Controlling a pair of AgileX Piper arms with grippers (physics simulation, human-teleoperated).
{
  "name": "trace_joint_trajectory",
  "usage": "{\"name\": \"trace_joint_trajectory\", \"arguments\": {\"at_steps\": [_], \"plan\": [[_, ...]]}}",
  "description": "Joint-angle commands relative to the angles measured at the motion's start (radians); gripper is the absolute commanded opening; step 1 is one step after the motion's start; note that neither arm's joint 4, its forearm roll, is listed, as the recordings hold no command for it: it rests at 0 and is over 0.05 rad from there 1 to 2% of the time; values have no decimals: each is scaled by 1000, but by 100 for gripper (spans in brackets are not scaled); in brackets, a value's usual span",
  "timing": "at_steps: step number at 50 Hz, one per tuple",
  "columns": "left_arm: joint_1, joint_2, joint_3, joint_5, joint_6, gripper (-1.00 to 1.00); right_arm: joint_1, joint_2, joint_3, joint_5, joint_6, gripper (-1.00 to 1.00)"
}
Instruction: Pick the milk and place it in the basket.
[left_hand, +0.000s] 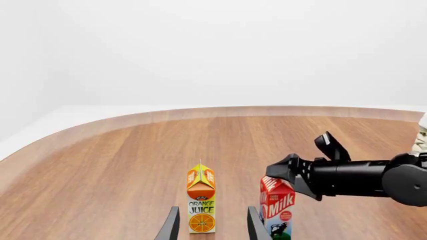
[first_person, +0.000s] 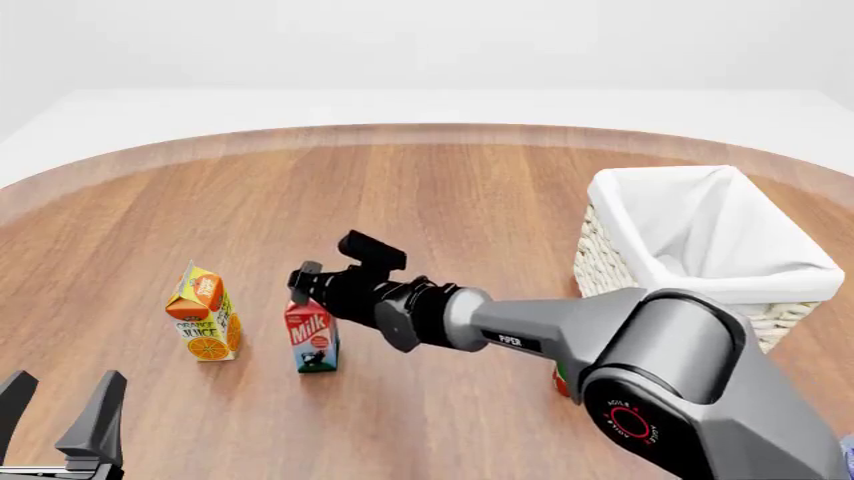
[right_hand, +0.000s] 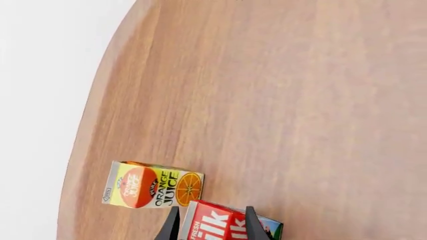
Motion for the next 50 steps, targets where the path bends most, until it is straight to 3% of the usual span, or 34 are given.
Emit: {"name": "trace_joint_trajectory", "arguments": {"at_steps": [1, 33, 50], "plan": [[0, 0, 0, 0, 0, 100, 8, 99, 65, 29, -43, -100], [0, 0, 0, 0, 0, 100, -25, -41, 156, -18, -113, -100], [0, 0, 0, 0, 0, 100, -21, -80, 178, -35, -118, -100]]}}
